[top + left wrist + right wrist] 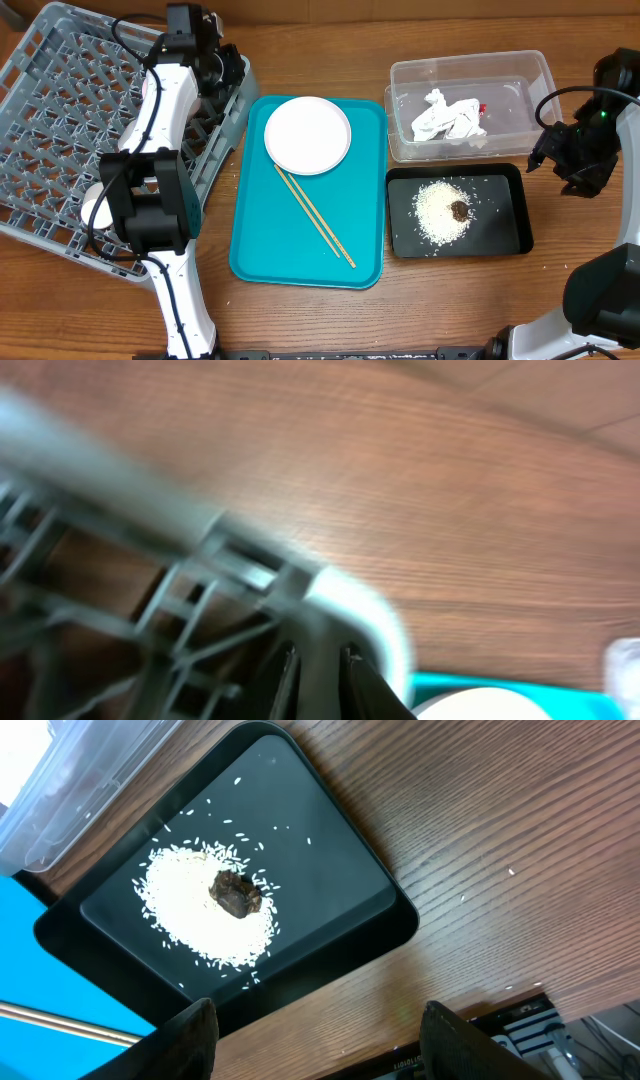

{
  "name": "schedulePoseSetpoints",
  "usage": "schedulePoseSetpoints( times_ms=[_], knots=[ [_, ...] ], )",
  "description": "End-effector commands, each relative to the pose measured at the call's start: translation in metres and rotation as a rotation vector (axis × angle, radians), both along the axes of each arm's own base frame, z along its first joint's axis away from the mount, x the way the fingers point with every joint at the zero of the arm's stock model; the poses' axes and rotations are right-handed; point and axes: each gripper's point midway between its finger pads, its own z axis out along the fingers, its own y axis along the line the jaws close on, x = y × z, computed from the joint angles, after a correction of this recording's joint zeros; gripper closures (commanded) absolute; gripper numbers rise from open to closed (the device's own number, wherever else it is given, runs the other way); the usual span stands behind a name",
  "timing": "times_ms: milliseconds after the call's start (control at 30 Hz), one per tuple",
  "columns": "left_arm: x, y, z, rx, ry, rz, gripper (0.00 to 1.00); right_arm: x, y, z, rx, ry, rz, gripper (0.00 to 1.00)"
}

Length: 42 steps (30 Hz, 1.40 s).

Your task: Sort waste into correct bins and load items into the dishwasher

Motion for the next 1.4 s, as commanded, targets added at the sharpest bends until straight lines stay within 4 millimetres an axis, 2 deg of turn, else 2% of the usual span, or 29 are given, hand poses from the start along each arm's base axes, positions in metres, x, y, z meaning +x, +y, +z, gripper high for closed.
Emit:
schedulePoseSetpoints(
  times_ms=[0, 200, 333, 500, 633, 767, 867, 933, 1000, 1100, 1233, 1367],
  knots=[
    [0.006, -0.04, 0.02, -0.093, -0.064, -0.092, 0.82, -0.002, 0.001, 0.01, -0.006, -0.038, -0.001, 0.33],
    [0.015, -0.061, 0.03, -0.1, -0.127, -0.122, 0.8, -0.002, 0.001, 0.01, -0.006, -0.038, -0.001, 0.33],
    [0.02, -0.063, 0.036, -0.1, -0.158, -0.129, 0.8, -0.002, 0.001, 0.01, -0.007, -0.039, -0.001, 0.34],
    [0.019, -0.053, 0.05, -0.091, -0.154, -0.12, 0.82, -0.002, 0.001, 0.01, -0.006, -0.036, -0.001, 0.33],
    [0.003, -0.036, 0.08, -0.01, -0.136, -0.118, 0.84, -0.003, 0.001, 0.01, -0.005, -0.034, -0.001, 0.33],
    [-0.037, -0.007, 0.103, 0.113, -0.019, -0.052, 0.89, -0.003, 0.001, 0.01, -0.005, -0.034, -0.001, 0.33],
    [-0.084, 0.018, 0.11, 0.213, 0.122, 0.008, 0.92, -0.003, 0.001, 0.01, -0.005, -0.034, -0.001, 0.34],
    [-0.113, 0.03, 0.11, 0.26, 0.217, 0.03, 0.89, -0.003, 0.001, 0.01, -0.005, -0.034, -0.001, 0.33],
    [-0.143, 0.037, 0.106, 0.293, 0.33, 0.034, 0.8, -0.003, 0.001, 0.01, -0.005, -0.034, -0.001, 0.33],
    [-0.176, 0.044, 0.096, 0.332, 0.471, 0.029, 0.79, -0.003, 0.001, 0.01, -0.005, -0.034, -0.001, 0.34],
    [-0.206, 0.061, 0.082, 0.421, 0.614, 0.069, 0.8, -0.004, 0.002, 0.01, -0.003, -0.028, -0.001, 0.34],
    [-0.226, 0.075, 0.062, 0.496, 0.72, 0.119, 0.82, -0.005, 0.002, 0.01, -0.002, -0.026, -0.001, 0.34]
  ],
)
